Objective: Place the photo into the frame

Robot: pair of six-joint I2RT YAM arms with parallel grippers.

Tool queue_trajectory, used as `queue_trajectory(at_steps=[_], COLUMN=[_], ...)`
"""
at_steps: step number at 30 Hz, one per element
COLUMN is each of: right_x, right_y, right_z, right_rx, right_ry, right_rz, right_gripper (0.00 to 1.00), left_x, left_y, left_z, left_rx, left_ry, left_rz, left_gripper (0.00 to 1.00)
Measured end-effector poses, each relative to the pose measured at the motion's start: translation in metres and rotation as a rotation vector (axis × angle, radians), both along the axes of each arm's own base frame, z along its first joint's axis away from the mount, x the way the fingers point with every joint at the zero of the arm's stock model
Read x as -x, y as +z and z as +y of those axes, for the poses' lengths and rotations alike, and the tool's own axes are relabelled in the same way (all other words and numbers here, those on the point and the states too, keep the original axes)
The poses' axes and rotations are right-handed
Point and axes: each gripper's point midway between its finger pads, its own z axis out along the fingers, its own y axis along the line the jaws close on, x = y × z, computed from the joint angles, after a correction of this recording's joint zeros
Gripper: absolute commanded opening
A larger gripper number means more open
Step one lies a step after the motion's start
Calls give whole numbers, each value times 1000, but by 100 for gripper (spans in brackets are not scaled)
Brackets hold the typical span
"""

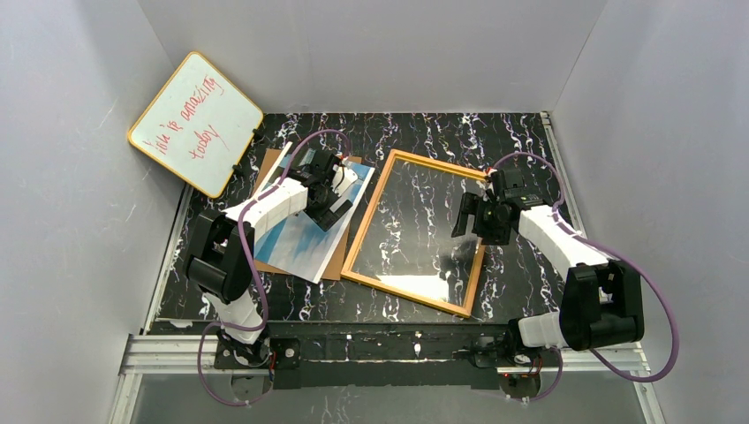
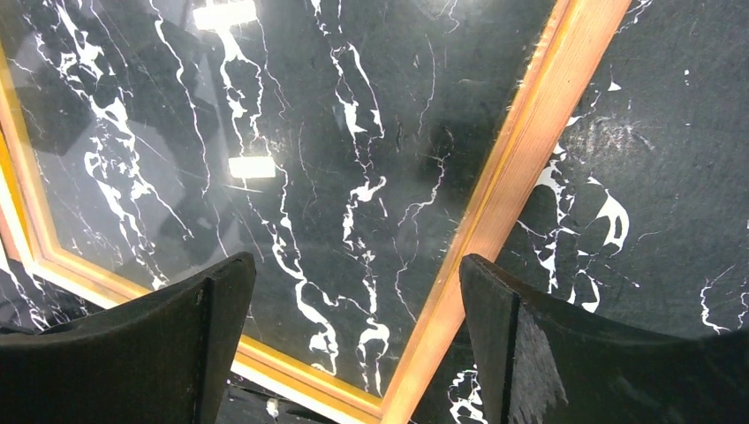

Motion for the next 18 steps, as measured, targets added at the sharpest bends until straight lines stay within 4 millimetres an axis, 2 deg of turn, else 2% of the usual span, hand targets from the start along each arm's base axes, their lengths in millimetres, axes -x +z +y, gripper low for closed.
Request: queue_trajectory(at_steps=[6,10,16,18], right_x=[-3,-15,-37,-39], right_y=[1,11,25,25], right_z=[-2,-9,-48,-50], right_rx=[13,31,1,-8], right_ry=[-9,-50,-239,-258], right_rz=[-7,-41,-93,-89], right_gripper=[96,98,96,95], left_x=[0,0,1,2], left_y=[0,0,0,-1], left_z=[0,0,-3,-7], left_rx=[0,2,8,12], left_ry=[0,-1,-7,-13], left_rz=[0,1,3,5], left_gripper=[98,98,98,98])
